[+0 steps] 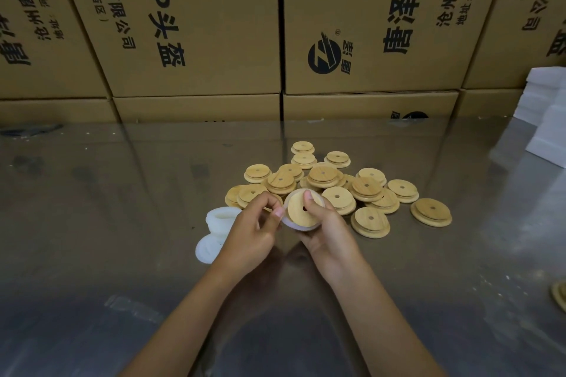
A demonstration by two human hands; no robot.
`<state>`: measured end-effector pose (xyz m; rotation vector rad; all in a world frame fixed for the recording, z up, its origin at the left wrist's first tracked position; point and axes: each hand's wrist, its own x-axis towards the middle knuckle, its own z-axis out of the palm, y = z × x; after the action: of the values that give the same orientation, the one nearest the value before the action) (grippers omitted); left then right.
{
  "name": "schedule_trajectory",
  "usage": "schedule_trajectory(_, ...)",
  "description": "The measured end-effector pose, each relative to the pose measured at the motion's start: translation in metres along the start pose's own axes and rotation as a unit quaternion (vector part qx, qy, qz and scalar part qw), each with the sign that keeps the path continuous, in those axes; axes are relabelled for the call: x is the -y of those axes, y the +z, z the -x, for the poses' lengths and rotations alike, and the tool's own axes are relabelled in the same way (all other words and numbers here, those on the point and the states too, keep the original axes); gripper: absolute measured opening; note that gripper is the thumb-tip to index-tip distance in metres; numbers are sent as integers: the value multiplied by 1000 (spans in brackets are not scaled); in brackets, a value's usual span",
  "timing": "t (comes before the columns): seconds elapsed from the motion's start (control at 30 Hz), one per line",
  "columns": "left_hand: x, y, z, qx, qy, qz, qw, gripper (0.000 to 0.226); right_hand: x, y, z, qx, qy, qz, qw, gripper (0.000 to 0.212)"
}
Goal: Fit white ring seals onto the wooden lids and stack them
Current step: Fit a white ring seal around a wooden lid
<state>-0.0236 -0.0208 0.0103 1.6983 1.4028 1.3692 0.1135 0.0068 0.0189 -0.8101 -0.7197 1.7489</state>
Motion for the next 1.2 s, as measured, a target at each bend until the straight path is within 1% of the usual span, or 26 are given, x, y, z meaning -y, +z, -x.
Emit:
schedule_trajectory(0.17, -3, 2, 2, 13, -4, 8, 1000, 16, 2, -1, 0, -6, 9, -36, 999, 34)
schedule_trajectory(0.37, -5, 2, 0, -4, -42, 54, 998, 15, 1, 0, 1, 8, 8, -38, 999, 31)
schedule_trajectory(0.47, -6, 1, -1, -16, -53, 70, 996, 16, 0, 1, 3, 21, 6, -21, 1000, 31)
schedule_trajectory(0.57, -5, 3, -1, -20, -47, 60, 997, 15, 0, 1, 3, 28, 5, -3, 1000, 34)
schedule_trajectory(0.7, -4, 7, 3, -27, -52, 55, 997, 16, 1, 1, 3, 34, -3, 29, 999, 34)
schedule_trajectory(0.8, -4, 9, 3, -46, -62, 64, 995, 16, 1, 1, 4, 40, -2, 42, 998, 30)
schedule_trajectory(1.0, -3, 12, 4, -106, -69, 83, 988, 14, 2, 0, 4, 27, 11, 36, 999, 32)
schedule_trajectory(1.13, -3, 10, 3, -150, -86, 97, 980, 13, 1, 2, 5, 23, 9, 85, 996, 34)
schedule_trajectory(1.2, -4, 10, 3, -155, -97, 110, 977, 13, 0, 3, 6, 28, 6, 94, 995, 34)
